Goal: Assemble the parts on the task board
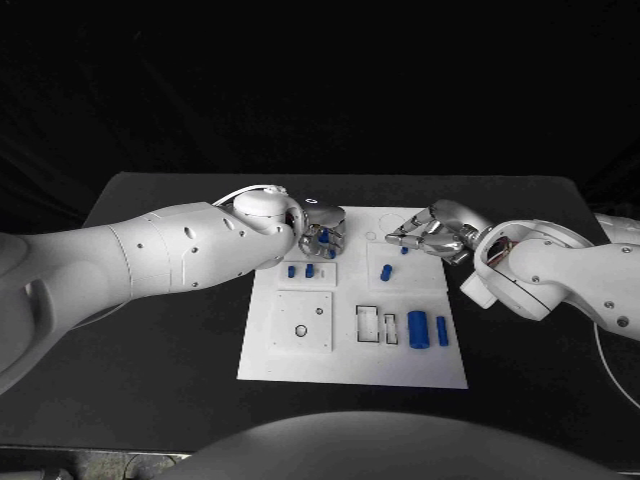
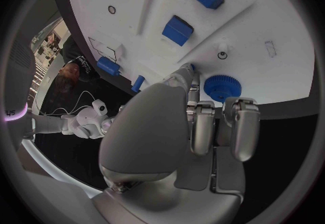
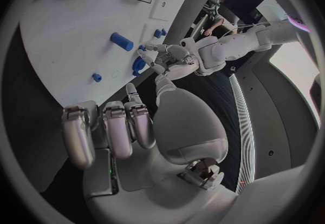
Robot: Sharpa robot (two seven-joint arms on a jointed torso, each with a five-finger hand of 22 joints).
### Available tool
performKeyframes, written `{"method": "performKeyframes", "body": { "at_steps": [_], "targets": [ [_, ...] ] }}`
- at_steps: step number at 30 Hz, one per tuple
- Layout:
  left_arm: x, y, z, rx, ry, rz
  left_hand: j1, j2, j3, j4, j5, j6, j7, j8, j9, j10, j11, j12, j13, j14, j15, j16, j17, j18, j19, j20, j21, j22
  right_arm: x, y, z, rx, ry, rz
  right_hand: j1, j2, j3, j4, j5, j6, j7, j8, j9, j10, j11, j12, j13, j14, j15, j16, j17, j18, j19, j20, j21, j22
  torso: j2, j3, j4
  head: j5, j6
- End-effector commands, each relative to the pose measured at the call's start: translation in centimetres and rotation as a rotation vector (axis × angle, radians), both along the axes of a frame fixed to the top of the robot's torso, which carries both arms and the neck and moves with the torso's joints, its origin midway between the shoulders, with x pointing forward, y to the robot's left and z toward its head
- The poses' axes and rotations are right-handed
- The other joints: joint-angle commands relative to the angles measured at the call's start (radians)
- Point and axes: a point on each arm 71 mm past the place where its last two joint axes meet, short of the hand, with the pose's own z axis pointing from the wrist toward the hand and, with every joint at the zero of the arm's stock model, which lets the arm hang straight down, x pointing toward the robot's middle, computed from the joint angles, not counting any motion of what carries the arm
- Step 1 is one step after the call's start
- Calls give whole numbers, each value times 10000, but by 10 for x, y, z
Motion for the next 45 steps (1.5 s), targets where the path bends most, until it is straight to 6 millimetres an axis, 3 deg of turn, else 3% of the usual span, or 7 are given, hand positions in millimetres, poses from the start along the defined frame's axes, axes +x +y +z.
{"method": "performKeyframes", "body": {
  "at_steps": [1, 17, 26, 34, 45],
  "targets": [
    [-3, 2, -9, 579, 366, -109, 33, 105, 31, -39, -57, 249, 26, 116, 40, 294, 7, 33, 25, 1022, 21, 26, 2631, -150, 1034, -52, 24, 2634, -1, 1, -1, -29, 80, 141, 61, 70, -33, -18, 3, 69, 19, 65, 3, 1066, 56, -50, 2631, 1025, 63, 41, 2634, -141, 1065, 77, 45, 2635, 4, 2, -4, -12, 2],
    [-4, 3, -4, 100, -320, -490, 32, 165, 5, -86, -51, 582, 65, 229, 78, 747, 51, 72, 18, 1022, 76, 26, 2631, -150, 1034, -59, 24, 2634, -1, 1, -1, -25, 85, 129, 61, 70, -33, -18, 3, 69, 19, 65, 3, 1066, 56, -50, 2631, 1025, 63, 41, 2634, -141, 1065, 77, 45, 2635, 4, -9, 8, -27, 2],
    [-8, 7, 12, -936, -1256, -915, 29, 176, 10, -80, -50, 590, 66, 228, 78, 765, 60, 65, 14, 1022, 81, 26, 2631, -150, 1034, -60, 24, 2634, -1, 0, -1, -32, 99, 118, 61, 70, -33, -18, 3, 69, 19, 65, 3, 1066, 56, -50, 2631, 1025, 63, 41, 2634, -141, 1065, 77, 45, 2635, -11, 3, 9, -26, 2],
    [-9, 17, 34, -1349, -1585, -1330, 17, 187, 15, -59, -50, 608, 68, 229, 78, 792, 67, 50, 9, 1022, 92, 26, 2631, -150, 1034, -60, 24, 2634, 0, 0, -2, -35, 123, 113, 54, 75, -41, -11, -7, 71, 18, 67, 3, 1066, 54, -50, 2631, 1025, 61, 41, 2634, -141, 1065, 76, 45, 2635, -6, 7, 10, 10, 2],
    [-8, 43, 35, -1053, -1165, -1198, 4, 193, 19, -32, -51, 612, 70, 224, 76, 799, 70, 29, 3, 1022, 101, 26, 2631, -150, 1034, -61, 24, 2634, 0, -1, -2, -45, 143, 96, 54, 75, -41, -11, -7, 71, 18, 67, 3, 1066, 54, -50, 2631, 1025, 61, 41, 2634, -141, 1065, 76, 45, 2635, -3, 0, 6, -7, 2]
  ]
}}
